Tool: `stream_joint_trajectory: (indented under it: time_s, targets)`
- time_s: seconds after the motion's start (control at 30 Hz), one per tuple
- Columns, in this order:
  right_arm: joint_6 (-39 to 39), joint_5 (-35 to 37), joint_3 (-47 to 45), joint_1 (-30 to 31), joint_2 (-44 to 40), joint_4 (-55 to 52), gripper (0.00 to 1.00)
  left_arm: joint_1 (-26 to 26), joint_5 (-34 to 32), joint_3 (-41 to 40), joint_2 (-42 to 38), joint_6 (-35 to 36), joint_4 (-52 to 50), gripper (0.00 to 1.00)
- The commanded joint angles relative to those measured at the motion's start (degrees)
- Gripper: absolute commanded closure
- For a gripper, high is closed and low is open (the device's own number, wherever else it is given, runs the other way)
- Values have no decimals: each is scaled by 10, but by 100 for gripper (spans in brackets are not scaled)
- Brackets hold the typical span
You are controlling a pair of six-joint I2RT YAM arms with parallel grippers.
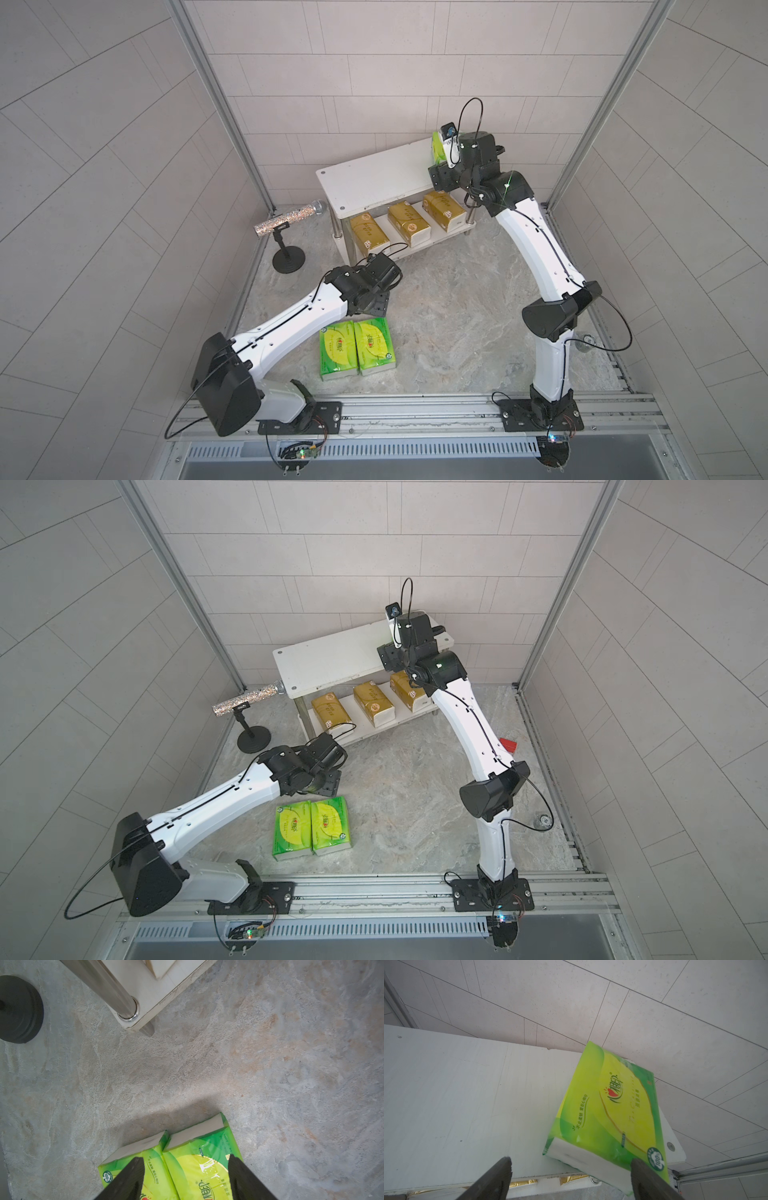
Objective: Place the tissue boxes on the shelf by color
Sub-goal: Place a box of tissues on the shelf.
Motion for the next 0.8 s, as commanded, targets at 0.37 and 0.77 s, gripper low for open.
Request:
stream_joint_trajectory:
  time_s: [0.37, 0.77]
  targets:
    - [-49, 82, -9, -15, 20, 24, 19, 9, -11, 10, 4, -3, -7, 28]
    - [-23, 9, -35, -64, 7, 41, 26, 11, -13, 7, 2, -2, -9, 28]
